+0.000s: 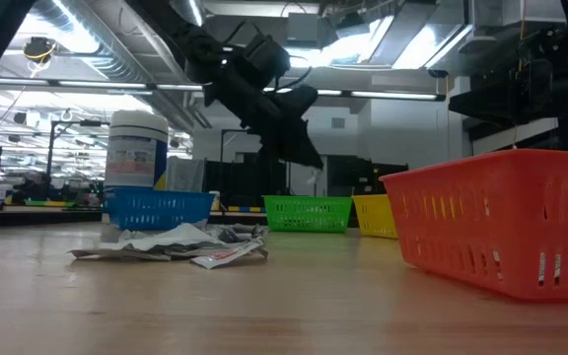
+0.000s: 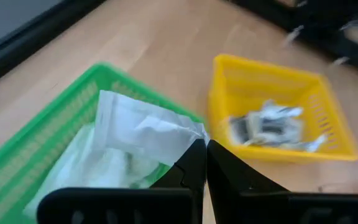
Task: Pick & Place First Aid Supplies
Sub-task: Put the white bandage into the green bin, then put the white alcohol pad into the blue bin
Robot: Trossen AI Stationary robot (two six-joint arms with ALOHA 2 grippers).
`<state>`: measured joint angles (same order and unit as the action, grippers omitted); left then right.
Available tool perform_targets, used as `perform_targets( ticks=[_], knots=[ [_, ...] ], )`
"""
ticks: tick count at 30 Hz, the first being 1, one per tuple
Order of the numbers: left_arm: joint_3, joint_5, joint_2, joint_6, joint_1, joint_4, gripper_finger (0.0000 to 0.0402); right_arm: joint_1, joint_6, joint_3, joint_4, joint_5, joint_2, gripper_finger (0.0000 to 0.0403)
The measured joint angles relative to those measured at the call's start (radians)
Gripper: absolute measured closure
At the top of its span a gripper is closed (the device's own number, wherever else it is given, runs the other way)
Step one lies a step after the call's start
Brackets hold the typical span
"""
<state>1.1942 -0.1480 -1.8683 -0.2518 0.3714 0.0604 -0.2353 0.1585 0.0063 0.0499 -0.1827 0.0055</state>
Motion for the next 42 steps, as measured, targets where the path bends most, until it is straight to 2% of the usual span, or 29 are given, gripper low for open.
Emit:
perform_targets(
  ticks=[3,7,20,24,35,42],
  knots=[
    [0.0,0.07,-0.001,0.021,0.0,-0.038,0.0393,0.0,0.0,0.0,0.0,0.0,0.0,0.0166],
    [0.0,0.108,-0.001,0.093,0.0,-0.058,0.0378,0.0,0.0,0.0,0.0,0.0,0.0,0.0166],
    [0.0,0.131,0.001,0.135,0.007,-0.066,0.028,0.0,0.0,0.0,0.0,0.0,0.0,0.0166],
    [0.0,0.131,0.01,0.173,0.008,-0.068,0.0261,0.0,0.0,0.0,0.0,0.0,0.0,0.0166],
    [0.0,0.123,0.059,0.206,-0.019,-0.107,0.0261,0.0,0.0,0.0,0.001,0.0,0.0,0.0166],
    [-0.001,0.122,0.097,0.394,-0.074,-0.181,0.0263,0.0,0.0,0.0,0.0,0.0,0.001,0.0166]
  ],
)
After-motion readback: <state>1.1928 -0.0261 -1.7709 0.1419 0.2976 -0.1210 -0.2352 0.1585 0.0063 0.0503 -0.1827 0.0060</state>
